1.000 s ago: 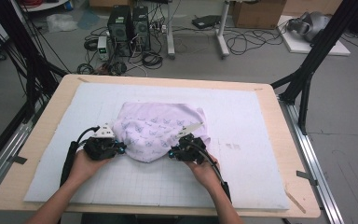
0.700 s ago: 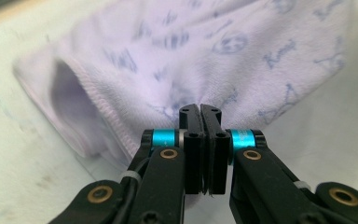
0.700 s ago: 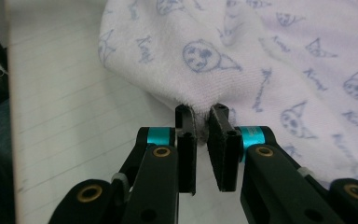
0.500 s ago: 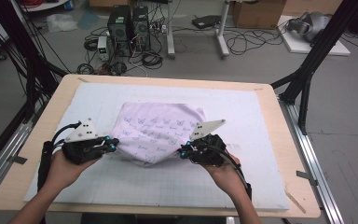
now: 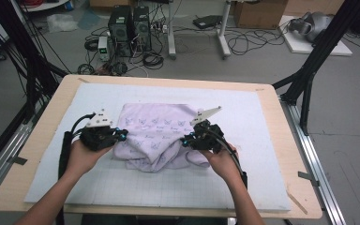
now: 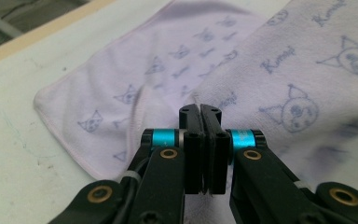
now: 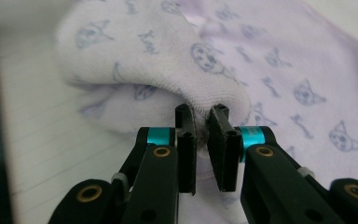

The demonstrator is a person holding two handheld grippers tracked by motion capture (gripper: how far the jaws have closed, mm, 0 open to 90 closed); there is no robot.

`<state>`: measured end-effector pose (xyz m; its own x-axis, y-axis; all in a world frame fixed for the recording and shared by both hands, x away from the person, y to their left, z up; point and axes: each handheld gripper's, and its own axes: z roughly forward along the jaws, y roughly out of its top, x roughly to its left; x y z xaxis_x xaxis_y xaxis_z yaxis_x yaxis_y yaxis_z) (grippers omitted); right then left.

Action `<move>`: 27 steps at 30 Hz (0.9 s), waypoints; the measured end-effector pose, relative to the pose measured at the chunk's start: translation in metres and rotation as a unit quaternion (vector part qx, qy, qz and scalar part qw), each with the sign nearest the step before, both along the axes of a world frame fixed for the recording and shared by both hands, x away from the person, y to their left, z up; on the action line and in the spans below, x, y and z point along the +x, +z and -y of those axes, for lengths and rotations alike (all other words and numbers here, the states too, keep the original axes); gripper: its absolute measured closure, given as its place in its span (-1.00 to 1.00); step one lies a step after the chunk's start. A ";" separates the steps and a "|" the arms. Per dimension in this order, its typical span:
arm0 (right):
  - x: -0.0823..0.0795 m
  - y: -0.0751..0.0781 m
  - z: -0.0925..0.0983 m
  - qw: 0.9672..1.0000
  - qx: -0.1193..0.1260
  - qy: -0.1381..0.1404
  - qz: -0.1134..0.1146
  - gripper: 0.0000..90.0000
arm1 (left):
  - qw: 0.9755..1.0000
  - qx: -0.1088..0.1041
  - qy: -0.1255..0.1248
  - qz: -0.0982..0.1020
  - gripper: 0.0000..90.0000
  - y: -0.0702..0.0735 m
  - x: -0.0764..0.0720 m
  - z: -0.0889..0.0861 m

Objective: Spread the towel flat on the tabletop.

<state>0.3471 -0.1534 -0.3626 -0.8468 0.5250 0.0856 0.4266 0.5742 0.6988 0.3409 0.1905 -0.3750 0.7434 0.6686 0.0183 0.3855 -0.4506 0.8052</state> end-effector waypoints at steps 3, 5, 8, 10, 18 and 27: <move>0.023 -0.020 0.000 1.000 -0.003 -0.022 -0.021 0.82 | 1.000 0.012 0.018 -0.020 0.95 -0.019 0.024 0.008; 0.033 -0.029 -0.001 0.999 -0.004 -0.036 -0.033 0.82 | 0.999 0.018 0.025 -0.032 0.94 -0.031 0.035 0.010; 0.042 -0.038 0.001 0.998 0.000 -0.044 -0.042 0.66 | 0.999 0.016 0.028 -0.043 0.82 -0.037 0.042 0.009; 0.041 -0.037 0.002 0.998 -0.001 -0.045 -0.042 0.62 | 0.999 0.003 0.028 -0.041 0.74 -0.033 0.040 0.003; 0.005 -0.011 0.017 0.999 0.025 -0.019 0.015 0.48 | 0.998 -0.046 0.023 -0.019 0.52 -0.003 0.015 -0.031; -0.032 -0.031 0.004 0.999 -0.015 0.037 0.028 0.33 | 0.998 -0.051 -0.028 -0.026 0.43 -0.021 -0.033 -0.039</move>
<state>0.3149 -0.1572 -0.3939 -0.8864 0.4624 0.0227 0.3434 0.6238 0.7021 0.3075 0.2292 -0.3961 0.7773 0.6231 -0.0871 0.4046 -0.3892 0.8275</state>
